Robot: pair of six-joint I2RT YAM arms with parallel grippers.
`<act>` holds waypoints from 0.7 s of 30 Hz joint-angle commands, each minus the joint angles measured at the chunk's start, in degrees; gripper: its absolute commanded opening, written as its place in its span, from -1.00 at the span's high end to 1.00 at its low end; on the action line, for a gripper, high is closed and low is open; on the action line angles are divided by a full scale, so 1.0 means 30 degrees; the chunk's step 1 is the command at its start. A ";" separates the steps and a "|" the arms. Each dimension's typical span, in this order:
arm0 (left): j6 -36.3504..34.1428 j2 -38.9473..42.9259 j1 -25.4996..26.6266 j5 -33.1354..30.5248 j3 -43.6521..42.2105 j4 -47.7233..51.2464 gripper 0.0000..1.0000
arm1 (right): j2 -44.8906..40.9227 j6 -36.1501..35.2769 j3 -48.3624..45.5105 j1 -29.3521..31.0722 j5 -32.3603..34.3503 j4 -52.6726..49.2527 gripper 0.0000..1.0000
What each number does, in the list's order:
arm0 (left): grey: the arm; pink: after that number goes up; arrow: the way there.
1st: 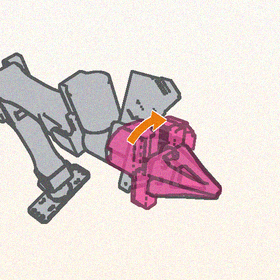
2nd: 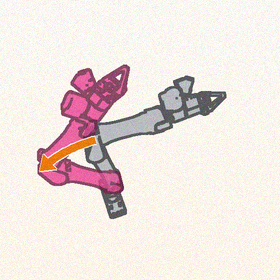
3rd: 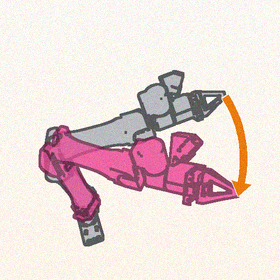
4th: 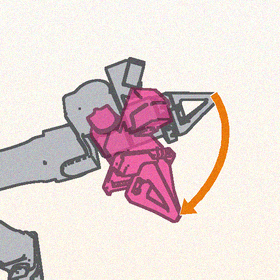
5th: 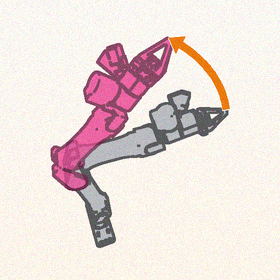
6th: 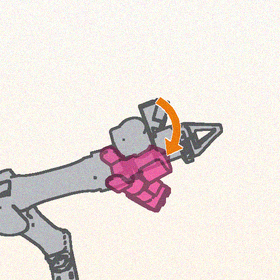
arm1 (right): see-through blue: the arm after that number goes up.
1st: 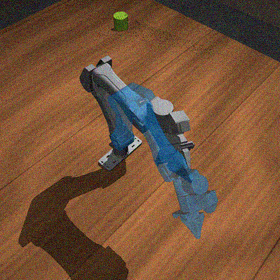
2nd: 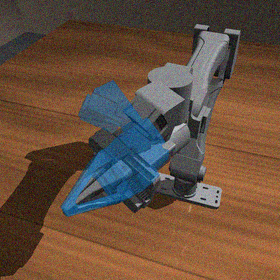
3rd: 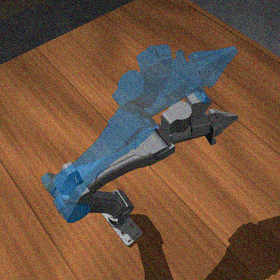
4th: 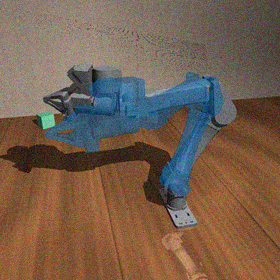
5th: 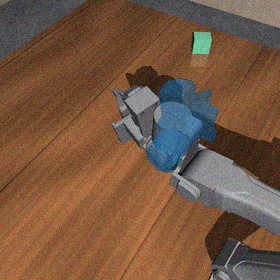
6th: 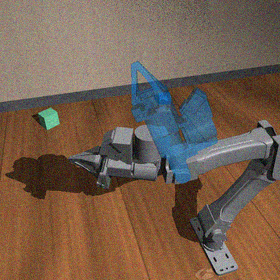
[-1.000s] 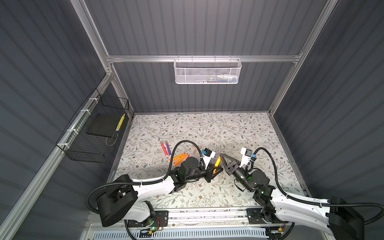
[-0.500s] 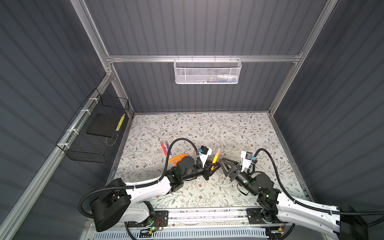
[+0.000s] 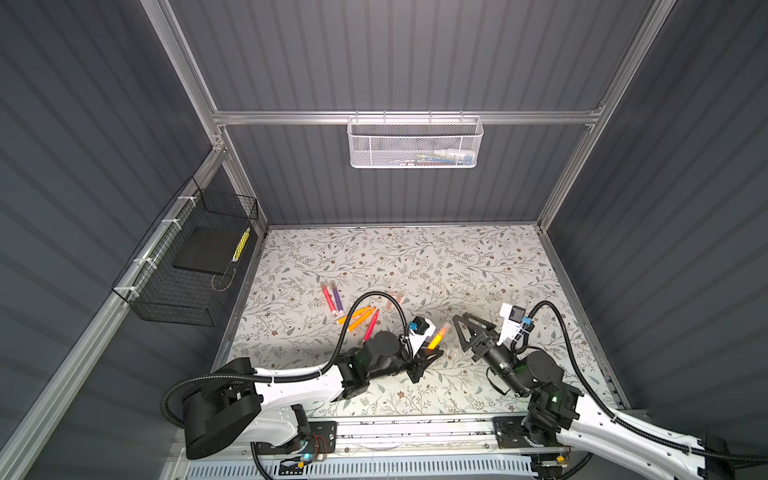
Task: Insert the pens into the pen caps
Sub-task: 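Press the cap down onto the orange marker with the right gripper, then open the right gripper and draw it back from the capped marker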
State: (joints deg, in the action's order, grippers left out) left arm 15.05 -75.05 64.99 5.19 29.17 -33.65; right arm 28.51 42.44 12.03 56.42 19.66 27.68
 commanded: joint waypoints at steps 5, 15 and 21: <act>-0.0540 -0.1415 0.0120 -0.0936 0.0550 -0.0191 1.00 | 0.1901 0.0319 0.1064 0.0001 -0.0113 -0.0606 -0.20; -0.0454 -0.1407 0.0159 -0.0956 0.0663 -0.0254 1.00 | 0.4349 0.0759 0.1431 0.0001 -0.0152 0.0289 -0.06; -0.0450 -0.1549 0.0162 -0.1215 0.0711 -0.0124 1.00 | 0.5262 0.0848 0.1921 0.0001 -0.1121 0.0581 0.22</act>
State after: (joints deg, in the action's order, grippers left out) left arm 14.55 -79.48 65.28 2.59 29.85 -33.69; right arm 43.62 44.75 15.97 56.42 17.78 27.38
